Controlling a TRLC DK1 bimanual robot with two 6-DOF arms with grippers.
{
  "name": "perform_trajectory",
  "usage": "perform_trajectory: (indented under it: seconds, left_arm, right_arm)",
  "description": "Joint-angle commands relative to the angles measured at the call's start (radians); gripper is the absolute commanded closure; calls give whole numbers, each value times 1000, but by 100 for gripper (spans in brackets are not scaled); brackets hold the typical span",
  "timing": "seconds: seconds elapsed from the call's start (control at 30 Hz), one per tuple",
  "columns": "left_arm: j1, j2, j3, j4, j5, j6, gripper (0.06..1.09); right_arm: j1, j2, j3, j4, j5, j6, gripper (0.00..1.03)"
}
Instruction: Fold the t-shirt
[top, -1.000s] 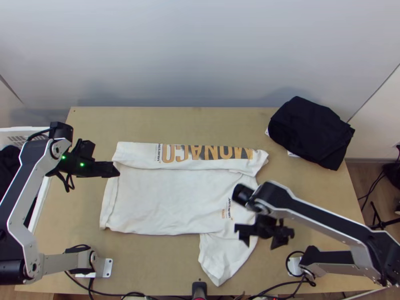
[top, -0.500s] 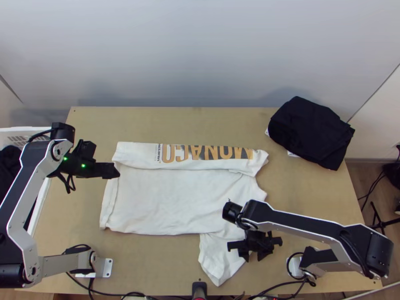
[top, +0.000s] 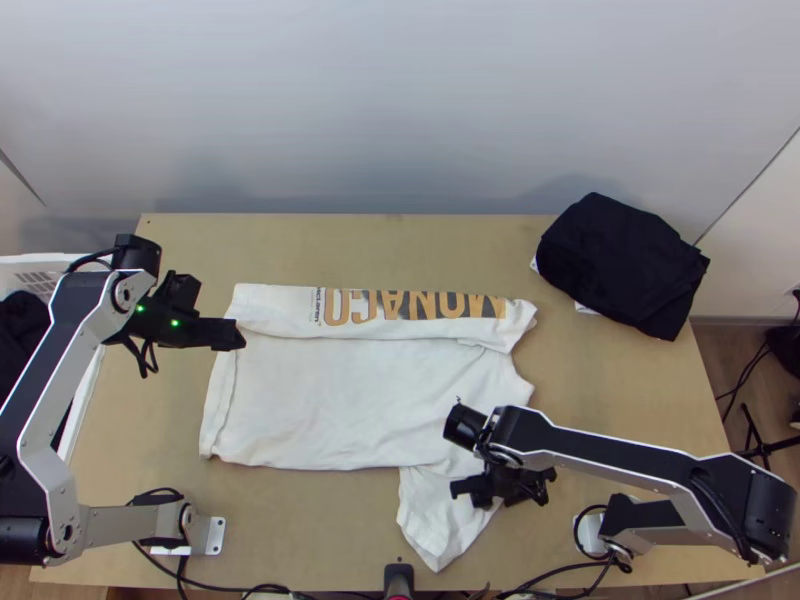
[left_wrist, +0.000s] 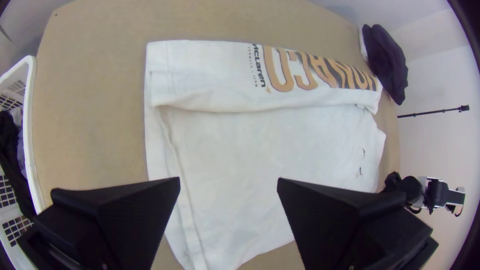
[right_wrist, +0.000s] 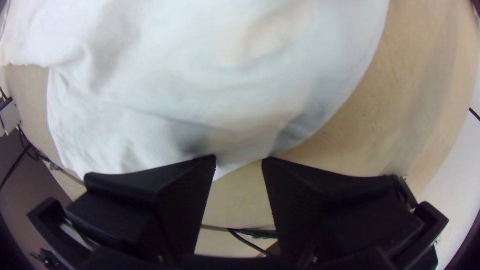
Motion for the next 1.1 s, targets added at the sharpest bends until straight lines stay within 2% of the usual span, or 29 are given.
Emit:
perform_trajectory:
  seconds: [0.0, 0.17, 0.2, 0.27, 0.4, 0.47, 0.57, 0.63, 0.7, 0.77, 0.83, 0.9, 1.03, 1.07]
  left_arm:
    - [-16, 8, 6, 1, -4, -11, 14]
    - [-15, 3, 2, -3, -6, -12, 14]
    - [-15, 2, 2, -5, -6, -12, 14]
    - [-12, -2, -2, -5, -7, -12, 14]
    - [-9, -2, -21, -5, -18, 0, 14]
    - [-10, 0, -54, -9, -66, 46, 14]
    - [-19, 14, -81, -177, -141, 205, 14]
    - [-36, 20, -81, -256, -167, 242, 14]
    - [-53, 31, -106, -356, -251, 316, 16]
    - [-81, 31, -160, -374, -349, 348, 17]
    - [-102, 34, -179, -402, -360, 357, 18]
    - [-122, 28, -212, -402, -362, 366, 25]
    - [-139, 32, -253, -365, -365, 360, 25]
    - [-139, 34, -264, -341, -365, 357, 33]
  right_arm:
    - [1, -7, 32, 41, 53, 5, 57]
    - [9, -6, 22, 57, 92, -12, 58]
    - [13, -7, 21, 57, 104, -18, 65]
    - [33, -16, 24, 57, 187, -39, 100]
    - [53, -32, 10, 57, 213, -84, 100]
    - [55, -41, 7, 56, 213, -88, 100]
    - [51, -52, 9, 56, 213, -88, 100]
    - [50, -52, 7, 57, 213, -88, 100]
    - [48, -50, 9, 57, 213, -87, 100]
    - [48, -47, 12, 59, 214, -87, 100]
    - [47, -44, 15, 59, 213, -87, 100]
    - [45, -46, 18, 59, 214, -88, 100]
    - [41, -53, 10, 59, 214, -87, 100]
    - [42, -56, 9, 59, 214, -85, 100]
